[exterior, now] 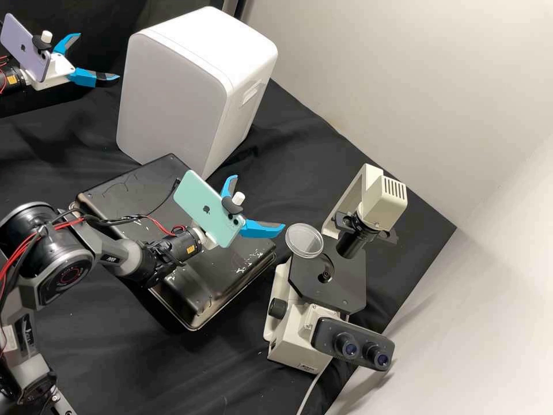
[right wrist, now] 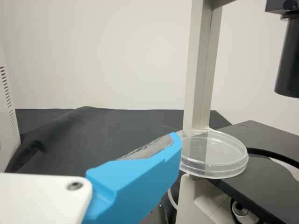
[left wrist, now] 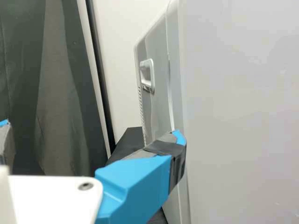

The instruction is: Place the petri dish on the bench

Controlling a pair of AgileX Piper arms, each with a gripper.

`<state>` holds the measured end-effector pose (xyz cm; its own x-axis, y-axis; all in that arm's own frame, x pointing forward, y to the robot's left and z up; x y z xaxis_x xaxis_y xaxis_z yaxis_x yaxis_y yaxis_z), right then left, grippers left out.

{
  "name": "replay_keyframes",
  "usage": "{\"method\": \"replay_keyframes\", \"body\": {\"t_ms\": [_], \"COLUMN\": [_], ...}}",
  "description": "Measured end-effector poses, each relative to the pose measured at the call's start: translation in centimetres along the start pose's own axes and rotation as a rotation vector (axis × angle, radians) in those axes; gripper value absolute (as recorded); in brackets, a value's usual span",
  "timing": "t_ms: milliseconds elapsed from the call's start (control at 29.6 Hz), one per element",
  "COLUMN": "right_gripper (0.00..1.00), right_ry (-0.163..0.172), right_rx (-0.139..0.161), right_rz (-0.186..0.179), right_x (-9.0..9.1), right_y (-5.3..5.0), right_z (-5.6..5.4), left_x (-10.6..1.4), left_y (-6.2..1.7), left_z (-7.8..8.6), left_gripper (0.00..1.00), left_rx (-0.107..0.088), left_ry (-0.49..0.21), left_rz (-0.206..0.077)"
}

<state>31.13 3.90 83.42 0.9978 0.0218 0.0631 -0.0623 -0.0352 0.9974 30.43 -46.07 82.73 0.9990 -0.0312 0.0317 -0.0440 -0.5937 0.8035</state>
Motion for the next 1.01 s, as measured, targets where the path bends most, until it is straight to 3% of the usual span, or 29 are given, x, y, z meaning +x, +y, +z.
{"method": "replay_keyframes", "body": {"t_ms": [135,203,304,406,575,710,880,1015], "right_gripper": [1.0,1.0,1.0,1.0,1.0,1.0,1.0,1.0], "right_ry": [0.0,0.0,0.0,0.0,0.0,0.0,0.0,0.0], "right_rx": [0.0,0.0,0.0,0.0,0.0,0.0,0.0,0.0], "right_rz": [0.0,0.0,0.0,0.0,0.0,0.0,0.0,0.0], "right_x": [0.0,0.0,0.0,0.0,0.0,0.0,0.0,0.0], "right_y": [0.0,0.0,0.0,0.0,0.0,0.0,0.0,0.0], "right_z": [0.0,0.0,0.0,0.0,0.0,0.0,0.0,0.0], "left_x": [-0.6,-1.3,-2.4,-3.6,-6.0,-7.7,-9.5,-10.7], "left_y": [-0.56,-0.96,-1.33,-1.7,-2.28,-2.24,-2.18,-2.74], "left_z": [0.2,0.6,1.8,2.9,4.7,5.6,6.3,6.9], "left_gripper": [1.0,1.0,1.0,1.0,1.0,1.0,1.0,1.0], "left_rx": [0.002,0.013,0.033,0.041,0.056,0.04,0.034,0.032], "left_ry": [-0.01,-0.04,-0.107,-0.172,-0.28,-0.334,-0.4,-0.445], "left_rz": [-0.012,-0.019,-0.024,-0.018,-0.038,-0.04,0.001,-0.023]}}
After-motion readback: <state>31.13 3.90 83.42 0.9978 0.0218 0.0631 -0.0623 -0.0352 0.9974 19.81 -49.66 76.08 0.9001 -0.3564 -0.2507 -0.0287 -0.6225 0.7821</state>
